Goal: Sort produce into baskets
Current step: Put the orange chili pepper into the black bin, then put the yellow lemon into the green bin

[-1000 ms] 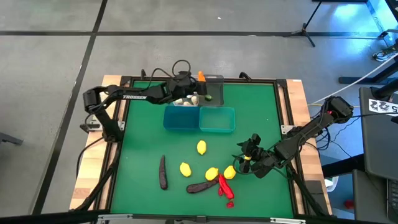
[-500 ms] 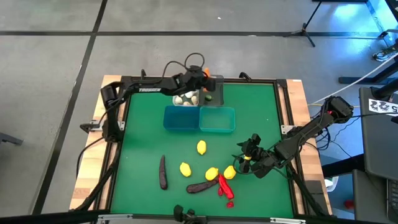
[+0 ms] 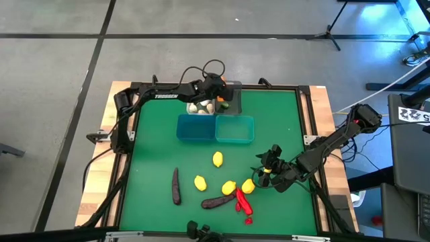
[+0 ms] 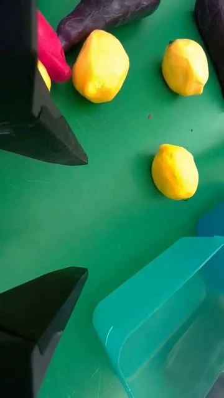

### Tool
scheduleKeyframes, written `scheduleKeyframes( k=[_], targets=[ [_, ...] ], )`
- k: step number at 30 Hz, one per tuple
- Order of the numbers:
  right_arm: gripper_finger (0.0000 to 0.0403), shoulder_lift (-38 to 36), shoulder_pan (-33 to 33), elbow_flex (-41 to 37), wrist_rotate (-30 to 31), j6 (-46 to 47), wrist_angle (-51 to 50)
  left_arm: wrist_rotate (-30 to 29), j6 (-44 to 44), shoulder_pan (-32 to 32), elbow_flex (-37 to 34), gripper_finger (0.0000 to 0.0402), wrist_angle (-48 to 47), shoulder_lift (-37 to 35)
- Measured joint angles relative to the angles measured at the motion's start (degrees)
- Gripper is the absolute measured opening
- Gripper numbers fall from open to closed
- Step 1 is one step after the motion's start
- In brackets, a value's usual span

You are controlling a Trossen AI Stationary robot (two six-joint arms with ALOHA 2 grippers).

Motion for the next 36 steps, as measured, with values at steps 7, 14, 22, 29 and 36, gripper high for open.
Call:
scheduleKeyframes(
  k=[7, 14, 22, 29, 36],
  targets=[
    [0.028, 0.01, 0.0, 0.0, 0.02, 0.0, 0.03, 0.04, -0.67, 0.0, 0.0, 0.0139, -0.12, 0.0],
    [0.028, 0.01, 0.0, 0.0, 0.0, 0.0, 0.01, 0.48, 0.58, -0.04, 0.0, 0.0162, -0.14, 0.0],
    [0.028, 0.01, 0.0, 0.0, -0.01, 0.0, -0.02, 9.19, 8.5, -0.07, 0.83, 0.0187, 1.64, -0.92],
    [0.028, 0.01, 0.0, 0.02, -0.13, 0.0, -0.34, 31.36, 23.32, -3.17, 2.03, 0.0184, -2.51, -5.77],
    [0.028, 0.01, 0.0, 0.02, -0.17, 0.76, -0.3, 38.42, 38.71, -12.97, 2.03, 0.0183, -20.46, -9.35]
  ],
)
